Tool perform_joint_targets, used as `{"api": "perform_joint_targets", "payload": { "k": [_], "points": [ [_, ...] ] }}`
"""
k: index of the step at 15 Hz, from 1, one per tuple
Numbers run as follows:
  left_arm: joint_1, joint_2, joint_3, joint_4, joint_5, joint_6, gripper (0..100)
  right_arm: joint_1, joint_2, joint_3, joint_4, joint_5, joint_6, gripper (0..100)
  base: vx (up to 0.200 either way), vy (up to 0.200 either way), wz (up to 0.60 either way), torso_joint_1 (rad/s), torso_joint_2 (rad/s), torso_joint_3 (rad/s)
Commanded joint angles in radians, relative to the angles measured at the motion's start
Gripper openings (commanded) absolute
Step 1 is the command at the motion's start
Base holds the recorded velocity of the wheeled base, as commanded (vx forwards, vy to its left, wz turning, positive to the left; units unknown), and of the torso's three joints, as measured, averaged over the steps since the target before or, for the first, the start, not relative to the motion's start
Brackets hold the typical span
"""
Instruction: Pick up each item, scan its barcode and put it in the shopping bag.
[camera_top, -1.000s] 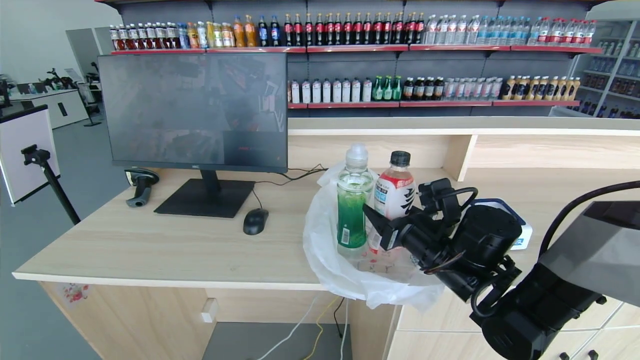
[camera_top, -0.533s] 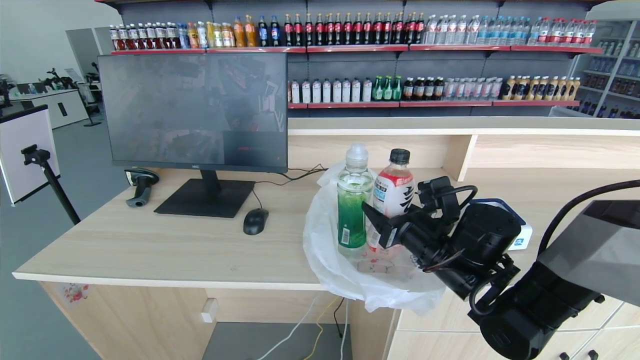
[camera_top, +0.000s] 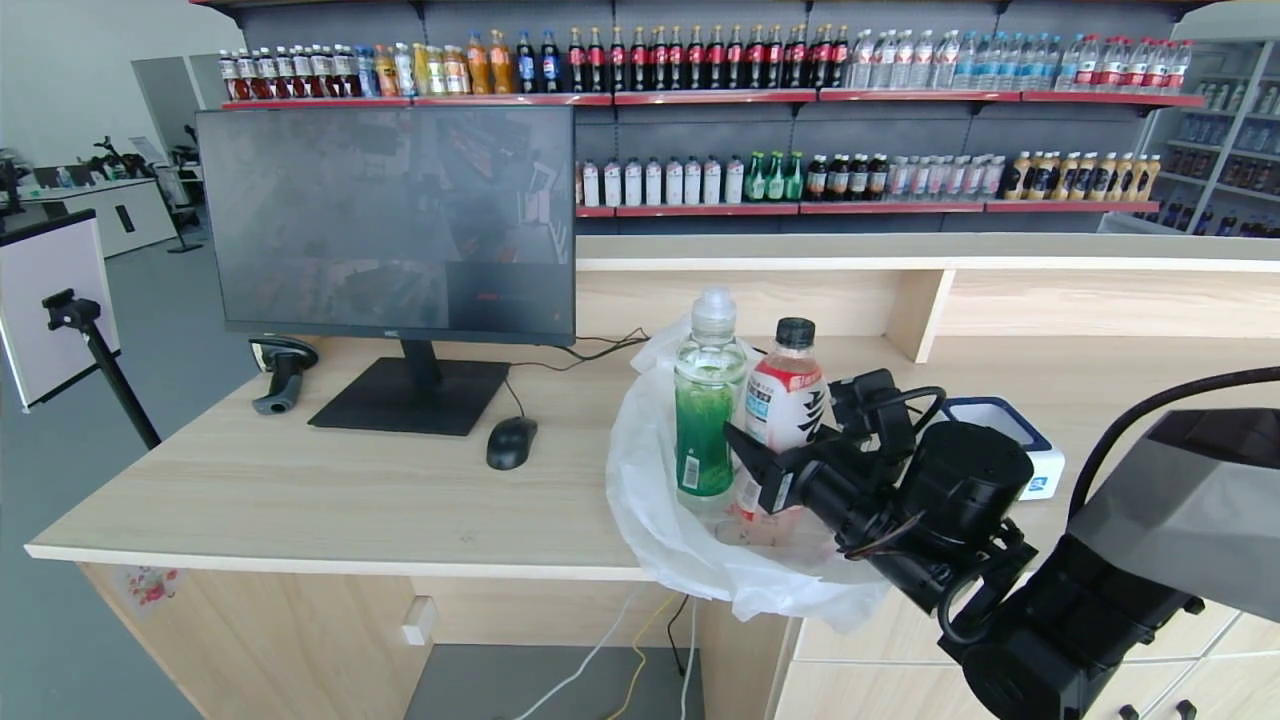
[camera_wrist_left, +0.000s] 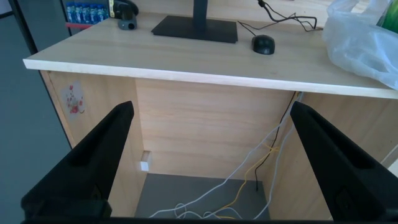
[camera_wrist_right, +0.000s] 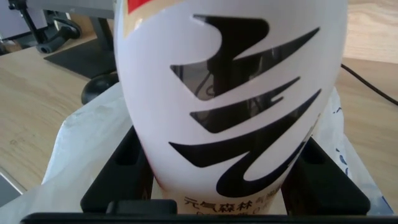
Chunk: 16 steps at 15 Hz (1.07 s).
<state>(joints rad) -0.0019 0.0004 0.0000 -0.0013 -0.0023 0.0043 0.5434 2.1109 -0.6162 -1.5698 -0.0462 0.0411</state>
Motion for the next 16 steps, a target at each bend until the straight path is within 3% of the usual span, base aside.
{"api": "perform_joint_targets", "payload": {
  "k": [1,16],
  "points": [
    [0.0,0.0,0.0,0.0,-0.001,0.0,100,0.0,0.003,0.006,-0.001,0.0,0.0,0,0.0,0.0,0.0,0.0,0.0,0.0],
    [0.0,0.0,0.0,0.0,-0.001,0.0,100,0.004,0.014,0.042,-0.001,0.0,-0.001,0,0.0,0.0,0.0,0.0,0.0,0.0]
  ]
}}
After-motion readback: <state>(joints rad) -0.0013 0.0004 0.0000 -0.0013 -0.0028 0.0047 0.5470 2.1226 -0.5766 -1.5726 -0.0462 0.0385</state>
